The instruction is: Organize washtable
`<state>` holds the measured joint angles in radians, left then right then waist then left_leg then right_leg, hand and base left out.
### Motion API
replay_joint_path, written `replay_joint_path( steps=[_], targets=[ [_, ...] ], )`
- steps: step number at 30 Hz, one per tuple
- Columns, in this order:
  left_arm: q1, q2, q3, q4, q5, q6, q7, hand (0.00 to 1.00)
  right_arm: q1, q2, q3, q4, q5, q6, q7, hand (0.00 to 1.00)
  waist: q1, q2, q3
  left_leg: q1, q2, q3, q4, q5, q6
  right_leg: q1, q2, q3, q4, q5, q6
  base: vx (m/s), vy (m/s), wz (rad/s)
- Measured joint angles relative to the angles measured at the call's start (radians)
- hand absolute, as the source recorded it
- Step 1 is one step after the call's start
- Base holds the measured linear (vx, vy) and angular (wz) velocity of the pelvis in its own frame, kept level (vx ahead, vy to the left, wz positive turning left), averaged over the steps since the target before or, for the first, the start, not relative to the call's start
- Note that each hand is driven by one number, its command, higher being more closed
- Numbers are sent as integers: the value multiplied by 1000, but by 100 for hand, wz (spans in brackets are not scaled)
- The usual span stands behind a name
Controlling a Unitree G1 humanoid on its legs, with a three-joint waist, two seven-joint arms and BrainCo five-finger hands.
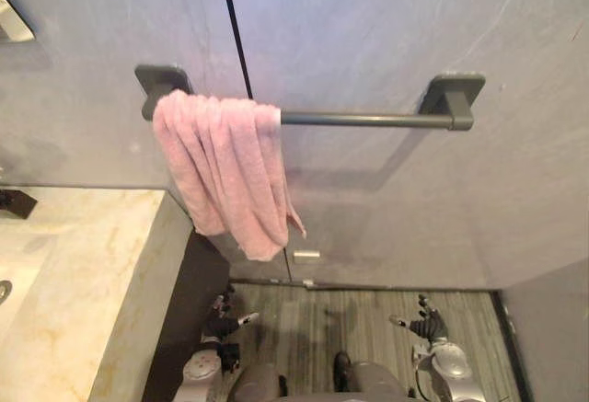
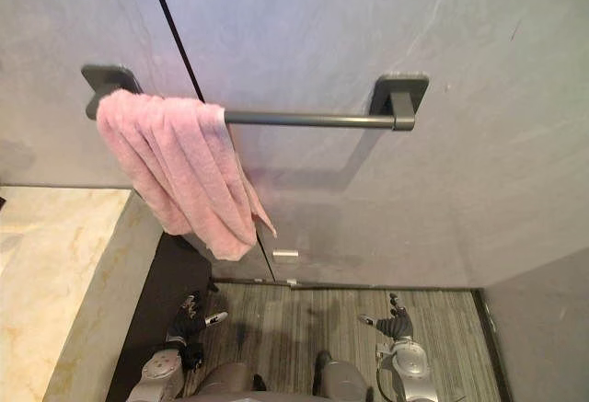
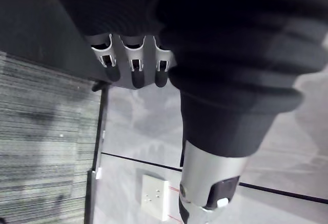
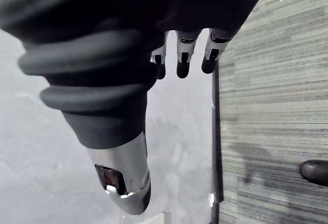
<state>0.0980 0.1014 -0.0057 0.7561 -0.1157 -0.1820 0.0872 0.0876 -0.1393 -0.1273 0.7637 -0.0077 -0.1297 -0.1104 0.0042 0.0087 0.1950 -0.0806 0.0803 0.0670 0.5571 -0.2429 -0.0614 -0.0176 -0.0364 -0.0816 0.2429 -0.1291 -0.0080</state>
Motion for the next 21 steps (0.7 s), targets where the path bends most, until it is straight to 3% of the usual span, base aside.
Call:
replay_joint_path(
  steps=[1,2,3,6,9,11,15,21],
  targets=[
    [0,-2,0,-1,0,0,0,0,1,-3,-3,0,1,0,0,0,1,0,0,-2,10,1,-31,2,-2,4,0,-2,-6,0,0,99,19,2],
    [-6,-2,0,-1,0,0,0,0,-2,-10,-8,0,2,0,-1,0,5,23,-1,0,27,-11,-141,43,-24,8,4,-4,-7,-2,4,90,262,15],
    [-1,26,1,0,-10,-2,5,0,-1,-6,-23,17,1,1,-2,0,9,28,-10,58,-3,-38,-354,107,-6,16,-14,-4,-86,33,46,71,291,15],
    [12,26,-1,9,-10,-1,4,0,1,-6,-22,37,1,1,-1,0,8,24,-12,68,-15,-38,-372,120,2,30,-19,-4,-115,51,53,9,103,6],
    [18,27,0,-14,-9,2,4,0,1,-6,-22,37,1,1,-1,0,5,21,-14,112,-30,-42,-465,172,6,42,-34,-9,-135,62,56,-24,3,9],
    [64,31,4,-172,-9,-1,5,0,3,-4,-23,36,-2,0,-1,0,-16,21,-21,137,-37,-73,-542,218,8,51,-38,-40,-147,66,57,-48,-16,38],
    [126,47,25,-445,-10,-15,4,0,29,-3,-20,8,-3,-1,1,0,-14,24,-25,140,-34,-93,-556,228,4,67,-33,-52,-178,84,53,-41,-9,12],
    [101,62,51,-577,-9,-48,19,0,39,-6,-8,-6,-23,-15,9,0,-20,35,-57,140,-32,-95,-562,228,4,70,-28,-53,-202,94,53,-13,-5,0]
  ],
)
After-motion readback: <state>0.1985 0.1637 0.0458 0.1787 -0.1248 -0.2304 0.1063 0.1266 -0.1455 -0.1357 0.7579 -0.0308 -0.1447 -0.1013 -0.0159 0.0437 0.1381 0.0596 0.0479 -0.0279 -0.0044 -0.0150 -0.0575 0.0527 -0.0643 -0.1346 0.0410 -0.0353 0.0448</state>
